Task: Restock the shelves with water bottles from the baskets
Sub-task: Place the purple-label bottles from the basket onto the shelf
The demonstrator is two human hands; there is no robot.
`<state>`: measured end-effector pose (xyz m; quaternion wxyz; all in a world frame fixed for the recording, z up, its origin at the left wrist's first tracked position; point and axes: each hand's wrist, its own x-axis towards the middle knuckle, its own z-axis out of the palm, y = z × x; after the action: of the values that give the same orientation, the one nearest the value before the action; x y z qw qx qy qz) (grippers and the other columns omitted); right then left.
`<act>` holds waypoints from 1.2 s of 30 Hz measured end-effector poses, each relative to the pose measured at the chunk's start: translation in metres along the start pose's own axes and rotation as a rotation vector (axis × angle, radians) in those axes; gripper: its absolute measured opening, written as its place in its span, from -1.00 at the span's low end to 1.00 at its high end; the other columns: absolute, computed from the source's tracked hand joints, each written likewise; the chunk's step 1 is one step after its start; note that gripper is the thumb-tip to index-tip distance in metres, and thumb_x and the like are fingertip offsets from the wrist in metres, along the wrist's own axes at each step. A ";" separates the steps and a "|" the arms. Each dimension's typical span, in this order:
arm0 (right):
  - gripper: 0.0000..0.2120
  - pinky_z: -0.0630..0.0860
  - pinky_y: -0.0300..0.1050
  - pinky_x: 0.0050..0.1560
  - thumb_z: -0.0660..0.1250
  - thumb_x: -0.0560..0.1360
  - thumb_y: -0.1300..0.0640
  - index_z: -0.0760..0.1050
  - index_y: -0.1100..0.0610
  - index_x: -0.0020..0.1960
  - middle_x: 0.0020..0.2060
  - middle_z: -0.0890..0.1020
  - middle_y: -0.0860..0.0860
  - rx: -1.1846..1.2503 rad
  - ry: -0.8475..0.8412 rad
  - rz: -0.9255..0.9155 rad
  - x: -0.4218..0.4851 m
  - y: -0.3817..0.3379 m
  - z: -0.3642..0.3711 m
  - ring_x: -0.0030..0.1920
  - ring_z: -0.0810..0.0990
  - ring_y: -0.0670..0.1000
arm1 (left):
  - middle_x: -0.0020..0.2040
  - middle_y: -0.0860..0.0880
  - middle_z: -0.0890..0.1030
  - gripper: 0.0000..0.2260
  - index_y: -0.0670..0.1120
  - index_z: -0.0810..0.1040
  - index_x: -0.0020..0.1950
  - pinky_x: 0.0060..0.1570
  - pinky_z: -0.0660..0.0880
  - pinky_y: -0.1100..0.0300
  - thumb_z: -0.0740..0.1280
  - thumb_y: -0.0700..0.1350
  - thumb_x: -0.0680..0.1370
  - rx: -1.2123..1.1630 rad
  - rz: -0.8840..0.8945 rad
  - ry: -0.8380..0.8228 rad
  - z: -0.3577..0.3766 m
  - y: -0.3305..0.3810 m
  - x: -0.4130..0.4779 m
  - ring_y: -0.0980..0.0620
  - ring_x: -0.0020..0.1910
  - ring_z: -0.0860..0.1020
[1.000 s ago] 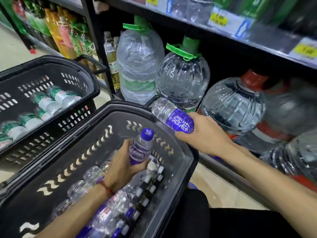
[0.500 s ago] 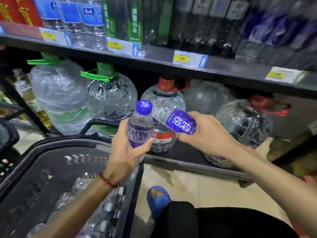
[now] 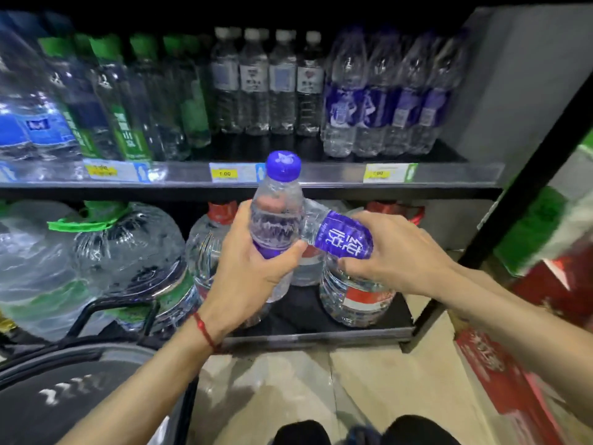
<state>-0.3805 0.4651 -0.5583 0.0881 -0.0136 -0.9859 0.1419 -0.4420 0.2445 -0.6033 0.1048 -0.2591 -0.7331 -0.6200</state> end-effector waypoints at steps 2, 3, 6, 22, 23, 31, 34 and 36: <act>-0.51 0.59 0.03 -0.07 0.48 0.37 -0.27 0.50 -0.08 0.20 -0.03 0.66 -0.13 0.000 0.001 0.005 0.001 0.011 -0.014 -0.04 0.63 0.00 | 0.02 0.21 0.67 -0.58 -0.12 0.48 0.21 0.02 0.48 0.42 0.53 -0.36 0.45 -0.012 0.005 0.004 0.011 0.011 0.015 0.28 -0.01 0.63; -0.53 0.57 0.00 -0.10 0.48 0.37 -0.27 0.49 -0.09 0.18 -0.04 0.65 -0.14 -0.004 -0.003 0.008 0.000 0.017 -0.020 -0.05 0.63 -0.02 | 0.01 0.14 0.68 -0.60 -0.11 0.49 0.20 0.01 0.49 0.39 0.54 -0.34 0.45 -0.012 0.002 0.004 0.015 0.016 0.022 0.25 -0.03 0.64; -0.56 0.46 -0.06 -0.22 0.47 0.38 -0.30 0.45 -0.11 0.11 -0.10 0.62 -0.16 -0.062 -0.002 0.017 0.000 0.033 -0.041 -0.11 0.59 -0.05 | 0.02 0.06 0.68 -0.62 -0.08 0.52 0.21 0.04 0.54 0.26 0.56 -0.20 0.46 0.003 0.006 -0.019 0.027 0.031 0.038 0.17 -0.02 0.65; -0.53 0.52 -0.01 -0.17 0.47 0.36 -0.31 0.48 -0.05 0.10 -0.11 0.63 -0.11 -0.139 0.214 0.166 -0.019 0.068 -0.108 -0.10 0.61 0.05 | 0.05 0.16 0.62 -0.57 -0.21 0.48 0.30 -0.14 0.50 0.43 0.54 -0.21 0.49 -0.072 0.190 0.017 0.072 0.107 0.122 0.36 -0.14 0.58; -0.52 0.52 -0.02 -0.18 0.47 0.36 -0.31 0.47 -0.05 0.11 -0.10 0.63 -0.11 -0.130 0.221 0.180 -0.020 0.070 -0.110 -0.11 0.61 0.05 | 0.04 0.16 0.61 -0.56 -0.22 0.47 0.31 -0.17 0.50 0.46 0.54 -0.22 0.49 -0.071 0.210 0.025 0.075 0.111 0.129 0.34 -0.15 0.58; -0.52 0.60 0.01 -0.10 0.47 0.35 -0.32 0.45 -0.08 0.09 -0.09 0.61 -0.11 -0.128 0.253 0.245 -0.025 0.087 -0.114 -0.10 0.62 0.01 | 0.07 0.12 0.57 -0.56 -0.14 0.42 0.25 0.08 0.47 0.38 0.56 -0.21 0.49 -0.006 0.349 0.045 0.107 0.104 0.170 0.29 0.01 0.57; -0.54 0.60 0.01 -0.10 0.47 0.36 -0.31 0.45 -0.08 0.09 -0.10 0.61 -0.12 -0.106 0.258 0.251 -0.025 0.094 -0.112 -0.12 0.61 -0.02 | 0.09 0.12 0.57 -0.52 -0.17 0.40 0.31 0.10 0.46 0.38 0.55 -0.18 0.49 -0.005 0.355 0.048 0.122 0.090 0.178 0.26 0.04 0.57; -0.52 0.59 -0.02 -0.13 0.47 0.35 -0.32 0.46 -0.09 0.12 -0.10 0.62 -0.12 -0.114 0.253 0.257 -0.024 0.097 -0.110 -0.12 0.62 -0.02 | 0.10 0.12 0.58 -0.50 -0.17 0.39 0.33 0.12 0.47 0.37 0.55 -0.16 0.50 -0.012 0.339 0.068 0.130 0.079 0.183 0.25 0.06 0.58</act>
<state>-0.3371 0.5874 -0.4864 0.1918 -0.1621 -0.9635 0.0929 -0.5343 0.4227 -0.4762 0.2309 -0.3585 -0.6714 -0.6061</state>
